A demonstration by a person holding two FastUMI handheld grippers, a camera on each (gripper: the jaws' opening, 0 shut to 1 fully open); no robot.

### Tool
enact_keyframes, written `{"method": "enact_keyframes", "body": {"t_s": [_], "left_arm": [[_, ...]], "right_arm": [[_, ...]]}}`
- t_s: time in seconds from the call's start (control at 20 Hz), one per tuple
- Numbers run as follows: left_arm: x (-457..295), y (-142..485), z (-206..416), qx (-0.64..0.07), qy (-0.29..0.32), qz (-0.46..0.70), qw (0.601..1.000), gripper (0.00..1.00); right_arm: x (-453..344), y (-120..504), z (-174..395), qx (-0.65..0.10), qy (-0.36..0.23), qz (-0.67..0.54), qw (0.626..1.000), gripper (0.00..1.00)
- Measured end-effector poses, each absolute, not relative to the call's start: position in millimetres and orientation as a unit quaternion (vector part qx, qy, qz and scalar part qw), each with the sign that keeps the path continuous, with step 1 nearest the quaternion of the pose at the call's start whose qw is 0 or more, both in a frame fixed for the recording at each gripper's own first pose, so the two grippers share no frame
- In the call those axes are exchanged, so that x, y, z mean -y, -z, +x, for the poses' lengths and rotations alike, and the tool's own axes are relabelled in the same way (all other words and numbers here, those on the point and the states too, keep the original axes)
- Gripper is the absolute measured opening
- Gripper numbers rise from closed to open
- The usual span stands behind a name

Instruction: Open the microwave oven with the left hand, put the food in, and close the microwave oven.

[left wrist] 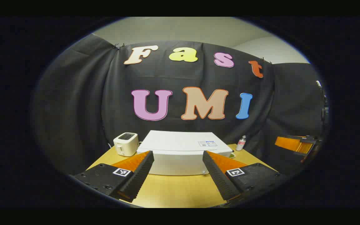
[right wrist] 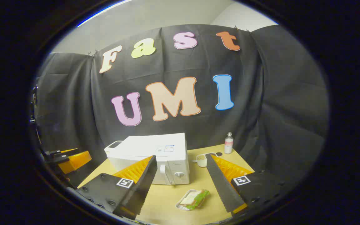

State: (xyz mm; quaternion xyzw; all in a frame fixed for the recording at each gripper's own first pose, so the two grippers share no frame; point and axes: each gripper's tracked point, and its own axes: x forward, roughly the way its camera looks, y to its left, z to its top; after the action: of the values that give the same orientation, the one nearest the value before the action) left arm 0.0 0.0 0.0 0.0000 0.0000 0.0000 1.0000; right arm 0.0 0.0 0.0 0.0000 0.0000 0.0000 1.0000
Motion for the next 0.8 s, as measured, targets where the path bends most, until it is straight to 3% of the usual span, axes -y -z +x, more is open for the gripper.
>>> {"method": "enact_keyframes", "body": {"t_s": [0.25, 0.4, 0.55, 0.6, 0.65, 0.8], "left_arm": [[37.8, -4.8, 18.4, 0.006, 0.016, -0.029, 0.999, 0.92], [46.8, -7.1, 18.6, 0.010, 0.016, -0.026, 0.999, 0.99], [53.0, -12.0, 17.4, 0.016, 0.017, -0.019, 1.000, 0.95], [56.0, -11.7, 16.4, 0.016, 0.019, -0.019, 1.000, 0.99], [58.9, -10.3, 14.9, 0.016, 0.021, -0.019, 0.999, 0.92], [62.0, -8.6, 10.8, 0.010, 0.024, -0.019, 0.999, 0.95]], "right_arm": [[31.0, -13.0, 8.0, 0.011, 0.009, -0.009, 1.000, 0.91], [43.9, -20.0, 8.5, 0.015, 0.014, -0.002, 1.000, 0.92], [51.9, -24.1, 7.2, 0.017, 0.016, 0.005, 1.000, 0.91], [53.0, -26.3, 5.8, 0.020, 0.016, 0.007, 1.000, 0.91], [53.0, -27.9, 5.2, 0.024, 0.015, 0.007, 1.000, 0.91], [53.4, -27.5, 3.2, 0.025, 0.014, 0.003, 1.000, 0.91]]}}
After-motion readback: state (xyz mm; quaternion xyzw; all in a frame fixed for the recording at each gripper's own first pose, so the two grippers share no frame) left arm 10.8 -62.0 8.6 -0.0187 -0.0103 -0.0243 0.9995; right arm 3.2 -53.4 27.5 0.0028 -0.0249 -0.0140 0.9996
